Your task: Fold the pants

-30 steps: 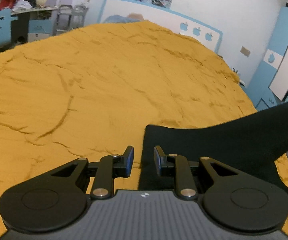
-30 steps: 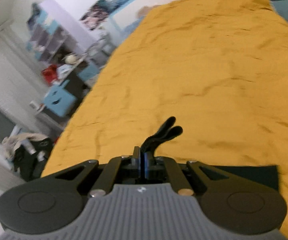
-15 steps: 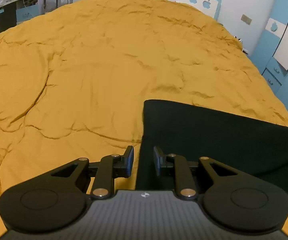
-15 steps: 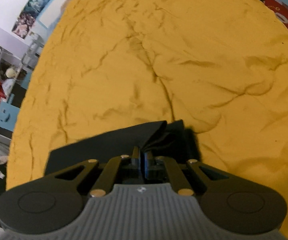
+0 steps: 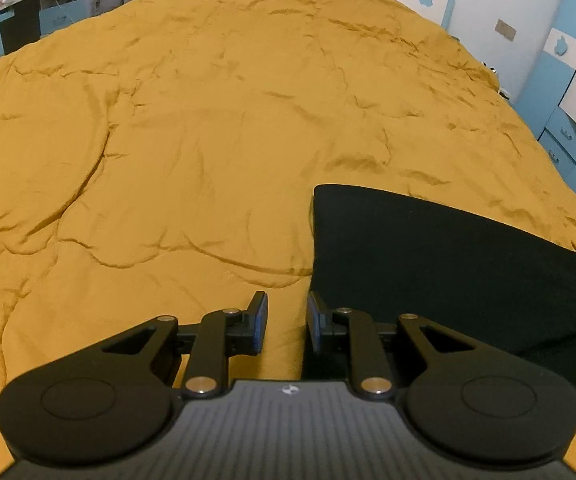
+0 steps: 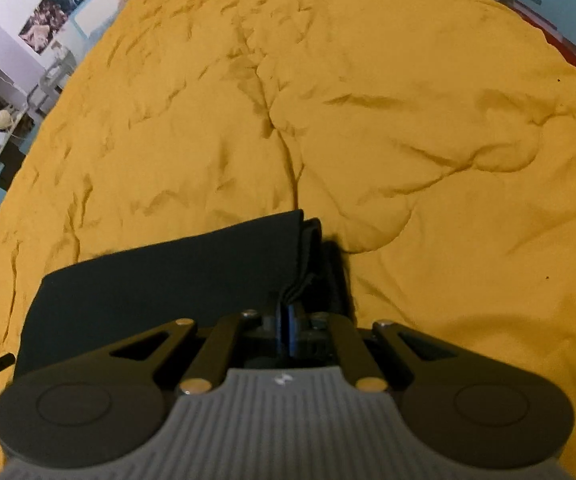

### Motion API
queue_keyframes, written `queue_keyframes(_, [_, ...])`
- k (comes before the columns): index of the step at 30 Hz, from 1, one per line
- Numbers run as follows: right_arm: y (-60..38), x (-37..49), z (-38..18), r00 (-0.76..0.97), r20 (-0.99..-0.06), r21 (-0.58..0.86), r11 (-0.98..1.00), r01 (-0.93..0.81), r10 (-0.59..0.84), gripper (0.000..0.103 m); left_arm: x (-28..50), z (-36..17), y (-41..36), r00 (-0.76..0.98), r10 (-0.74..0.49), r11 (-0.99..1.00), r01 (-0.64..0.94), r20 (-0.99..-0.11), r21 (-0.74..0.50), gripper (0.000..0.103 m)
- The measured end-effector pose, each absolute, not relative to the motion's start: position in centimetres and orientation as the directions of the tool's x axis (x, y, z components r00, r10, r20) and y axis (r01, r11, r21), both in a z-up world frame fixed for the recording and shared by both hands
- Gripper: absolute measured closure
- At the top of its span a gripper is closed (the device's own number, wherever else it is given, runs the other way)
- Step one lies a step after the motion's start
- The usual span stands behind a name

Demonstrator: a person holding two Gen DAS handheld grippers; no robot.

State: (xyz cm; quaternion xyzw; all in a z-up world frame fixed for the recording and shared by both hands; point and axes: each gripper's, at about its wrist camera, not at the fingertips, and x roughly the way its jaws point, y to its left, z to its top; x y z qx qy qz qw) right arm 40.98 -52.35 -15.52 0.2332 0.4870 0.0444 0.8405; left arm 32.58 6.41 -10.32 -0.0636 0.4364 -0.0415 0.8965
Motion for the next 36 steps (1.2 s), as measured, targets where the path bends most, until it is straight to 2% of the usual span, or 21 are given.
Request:
queue_keyframes(4, [-52.9, 40.1, -14.8, 0.559, -0.771, 0.470, 0.865, 0.176, 0.305, 0.103, 32.6, -10.3, 6.6, 0.620, -0.151, 0.983, 0.011, -0.770, -0.183, 0.079])
queue_keyframes(6, [-52.5, 40.1, -15.5, 0.541, -0.796, 0.424, 0.888, 0.180, 0.271, 0.103, 32.6, -10.5, 6.5, 0.616, -0.149, 0.984, 0.014, -0.773, -0.178, 0.079])
queue_keyframes(10, [-51.4, 39.5, -15.3, 0.577, -0.790, 0.363, 0.917, 0.166, 0.209, 0.103, 32.0, -10.2, 6.5, 0.618, -0.155, 0.984, 0.028, -0.771, -0.175, 0.079])
queue_keyframes(12, [-50.9, 38.9, -14.7, 0.584, -0.803, 0.276, 0.942, 0.192, 0.117, 0.099, 31.7, -10.2, 6.7, 0.615, -0.152, 0.985, 0.034, -0.774, -0.166, 0.079])
queue_keyframes(13, [-50.6, 38.5, -14.2, 0.589, -0.806, 0.221, 0.954, 0.200, 0.063, 0.092, 31.6, -10.1, 6.8, 0.616, -0.147, 0.986, 0.032, -0.774, -0.163, 0.079])
queue_keyframes(14, [-50.4, 38.0, -13.7, 0.597, -0.801, 0.204, 0.958, 0.200, 0.046, 0.092, 31.4, -10.0, 7.0, 0.617, -0.147, 0.986, 0.028, -0.773, -0.165, 0.079])
queue_keyframes(17, [-49.4, 36.1, -12.2, 0.634, -0.766, 0.251, 0.958, 0.139, 0.109, 0.092, 30.9, -9.5, 7.2, 0.636, -0.192, 0.975, 0.040, -0.747, -0.217, 0.079])
queue_keyframes(19, [-47.5, 35.1, -11.9, 0.654, -0.744, 0.228, 0.972, 0.060, 0.134, 0.092, 31.0, -9.3, 6.9, 0.652, -0.208, 0.971, 0.050, -0.729, -0.233, 0.079])
queue_keyframes(21, [-45.2, 34.6, -12.5, 0.668, -0.731, 0.177, 0.984, -0.012, 0.140, 0.092, 31.4, -9.4, 5.9, 0.646, -0.216, 0.972, 0.069, -0.733, -0.225, 0.079])
queue_keyframes(23, [-43.8, 34.0, -13.7, 0.681, -0.718, 0.155, 0.987, -0.045, 0.144, 0.091, 31.6, -10.0, 4.4, 0.636, -0.190, 0.982, 0.111, -0.748, -0.155, 0.079])
queue_keyframes(27, [-42.4, 32.6, -16.3, 0.674, -0.731, 0.119, 0.993, -0.029, 0.107, 0.091, 30.9, -12.5, 3.3, 0.566, -0.112, 0.991, 0.128, -0.817, -0.047, 0.083])
queue_keyframes(33, [-42.1, 31.2, -15.2, 0.671, -0.738, 0.107, 0.994, 0.010, 0.072, 0.091, 28.9, -11.9, 5.5, 0.568, -0.137, 0.990, 0.073, -0.811, -0.116, 0.080])
queue_keyframes(34, [-42.3, 30.6, -14.8, 0.680, -0.730, 0.115, 0.993, 0.022, 0.069, 0.089, 28.6, -11.4, 5.8, 0.579, -0.139, 0.990, 0.063, -0.804, -0.126, 0.080])
queue_keyframes(35, [-42.5, 29.8, -14.3, 0.689, -0.722, 0.129, 0.991, 0.043, 0.064, 0.081, 28.2, -10.9, 6.2, 0.595, -0.143, 0.989, 0.049, -0.791, -0.141, 0.080])
queue_keyframes(36, [-42.9, 28.8, -13.7, 0.699, -0.712, 0.149, 0.986, 0.068, 0.059, 0.075, 27.7, -10.4, 6.8, 0.618, -0.152, 0.984, 0.025, -0.771, -0.174, 0.074])
